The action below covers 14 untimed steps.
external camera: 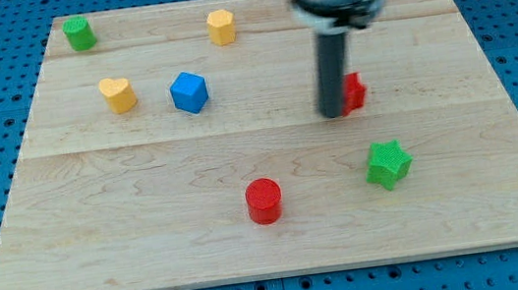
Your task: Slide the blue cube towards bottom center
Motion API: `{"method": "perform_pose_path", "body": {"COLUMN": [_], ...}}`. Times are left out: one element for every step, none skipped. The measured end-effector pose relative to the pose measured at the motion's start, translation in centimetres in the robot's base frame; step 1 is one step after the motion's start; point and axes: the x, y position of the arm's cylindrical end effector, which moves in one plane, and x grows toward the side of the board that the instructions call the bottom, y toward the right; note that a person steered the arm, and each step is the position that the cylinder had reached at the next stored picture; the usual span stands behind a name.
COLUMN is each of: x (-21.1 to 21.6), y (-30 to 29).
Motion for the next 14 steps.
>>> {"method": "perform_pose_path", "body": {"x": [-2.5,-3.3,-1.5,-1.3,-1.3,-1.2,-0.1,-3.9,-8.2,-8.0,-2.6,3.4,1.0,-3.4], "y": [3.9,1.6,1.5,1.5,1.5,1.0,-8.4,-16.1,-18.0,-21.4,-21.3,-18.6,-21.2,-21.3]}}
